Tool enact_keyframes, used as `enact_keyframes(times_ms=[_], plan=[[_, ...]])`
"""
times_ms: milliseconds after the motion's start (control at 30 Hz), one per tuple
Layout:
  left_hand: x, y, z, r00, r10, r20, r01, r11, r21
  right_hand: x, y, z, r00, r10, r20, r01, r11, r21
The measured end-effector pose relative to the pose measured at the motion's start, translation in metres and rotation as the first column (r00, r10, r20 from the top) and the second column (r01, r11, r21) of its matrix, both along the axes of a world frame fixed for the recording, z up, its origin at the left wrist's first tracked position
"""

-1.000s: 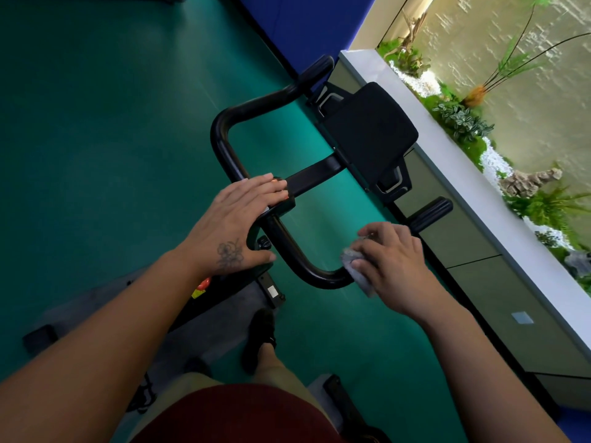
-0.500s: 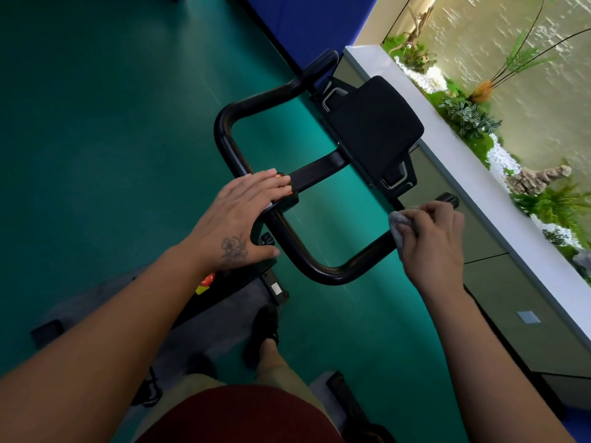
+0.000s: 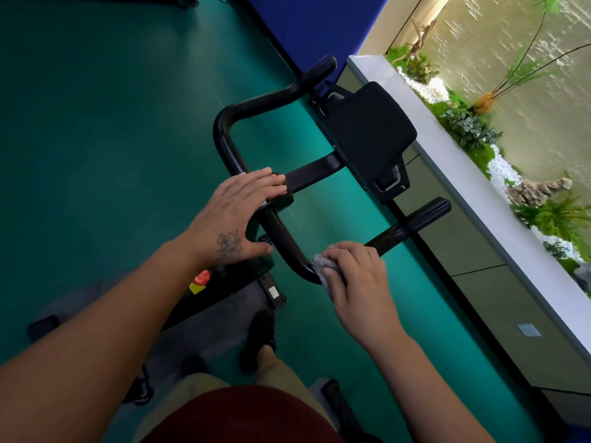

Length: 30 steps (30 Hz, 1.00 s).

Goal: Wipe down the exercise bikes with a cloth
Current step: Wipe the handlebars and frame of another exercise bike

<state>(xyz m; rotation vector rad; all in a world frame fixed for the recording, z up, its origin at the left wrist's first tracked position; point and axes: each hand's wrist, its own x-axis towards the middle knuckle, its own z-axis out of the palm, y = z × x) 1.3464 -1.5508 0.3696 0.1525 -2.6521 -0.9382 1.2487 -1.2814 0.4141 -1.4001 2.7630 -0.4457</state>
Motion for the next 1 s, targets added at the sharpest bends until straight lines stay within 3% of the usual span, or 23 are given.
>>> enact_keyframes(times_ms=[267, 433, 633, 1000], plan=[[0.019, 0.017, 0.019, 0.997, 0.072, 0.033, -0.076, 0.985, 0.155, -0.015, 0.0, 0.006, 0.98, 0.113, 0.166, -0.103, 0.992, -0.072], [0.042, 0.039, 0.021, 0.977, 0.214, 0.022, -0.21, 0.925, 0.317, -0.026, -0.014, 0.016, 0.919, 0.249, 0.307, -0.2, 0.963, -0.183], [0.064, 0.063, 0.022, 0.935, 0.352, 0.046, -0.344, 0.866, 0.363, -0.033, -0.041, 0.023, 0.822, 0.397, 0.408, -0.293, 0.909, -0.296], [0.128, 0.113, 0.024, 0.741, 0.658, 0.134, -0.645, 0.641, 0.415, -0.019, -0.081, 0.026, 0.638, 0.608, 0.472, -0.451, 0.792, -0.411]])
